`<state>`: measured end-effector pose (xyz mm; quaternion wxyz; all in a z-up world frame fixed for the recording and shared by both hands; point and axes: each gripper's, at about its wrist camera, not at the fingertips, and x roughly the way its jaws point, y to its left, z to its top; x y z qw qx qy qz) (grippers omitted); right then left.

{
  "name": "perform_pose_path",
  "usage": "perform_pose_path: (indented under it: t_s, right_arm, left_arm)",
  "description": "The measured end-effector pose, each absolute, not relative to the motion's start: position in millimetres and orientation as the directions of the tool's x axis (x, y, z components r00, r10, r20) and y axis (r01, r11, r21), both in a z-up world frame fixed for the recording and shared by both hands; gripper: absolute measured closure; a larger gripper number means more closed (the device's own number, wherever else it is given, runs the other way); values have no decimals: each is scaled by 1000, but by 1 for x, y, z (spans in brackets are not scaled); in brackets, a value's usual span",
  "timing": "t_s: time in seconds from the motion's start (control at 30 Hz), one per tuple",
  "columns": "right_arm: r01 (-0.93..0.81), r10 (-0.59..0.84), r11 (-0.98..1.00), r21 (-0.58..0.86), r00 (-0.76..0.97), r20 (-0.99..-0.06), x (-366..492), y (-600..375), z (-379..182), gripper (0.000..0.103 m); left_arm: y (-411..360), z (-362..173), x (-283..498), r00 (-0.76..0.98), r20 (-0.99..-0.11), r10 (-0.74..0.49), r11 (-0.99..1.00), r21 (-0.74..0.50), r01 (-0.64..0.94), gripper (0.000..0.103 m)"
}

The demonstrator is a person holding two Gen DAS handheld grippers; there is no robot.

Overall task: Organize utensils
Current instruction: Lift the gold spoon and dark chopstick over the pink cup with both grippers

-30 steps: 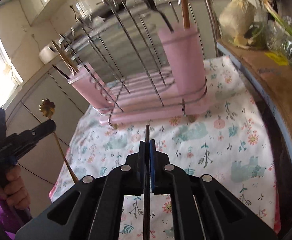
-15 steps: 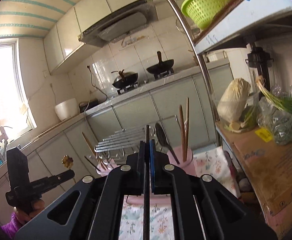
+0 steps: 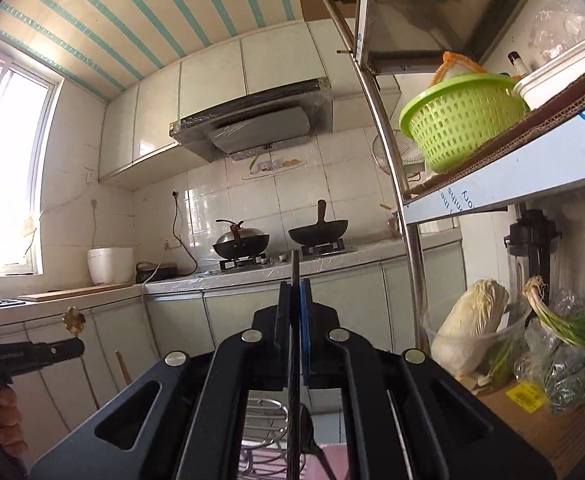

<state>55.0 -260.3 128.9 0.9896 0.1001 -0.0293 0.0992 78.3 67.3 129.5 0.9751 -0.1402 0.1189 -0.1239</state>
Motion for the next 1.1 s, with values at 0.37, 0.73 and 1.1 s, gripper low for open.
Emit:
perform_pose_path:
  t_s: [0.37,0.73,1.1]
  right_arm:
    - [-168,153,980,106,979,136,93,-250,107,98]
    - [-156,141,984,84,978,153,94,-246,84,98]
    - [-171,155,978,117,979,133,84,-262,90,98]
  left_arm:
    - [52,99,115,961,-189,-203,962,-224,159,102]
    - [41,63,116,947,-243,-209,966,-202,162,102]
    - [43,47,111,941,-266,-211,965,-209,157,102]
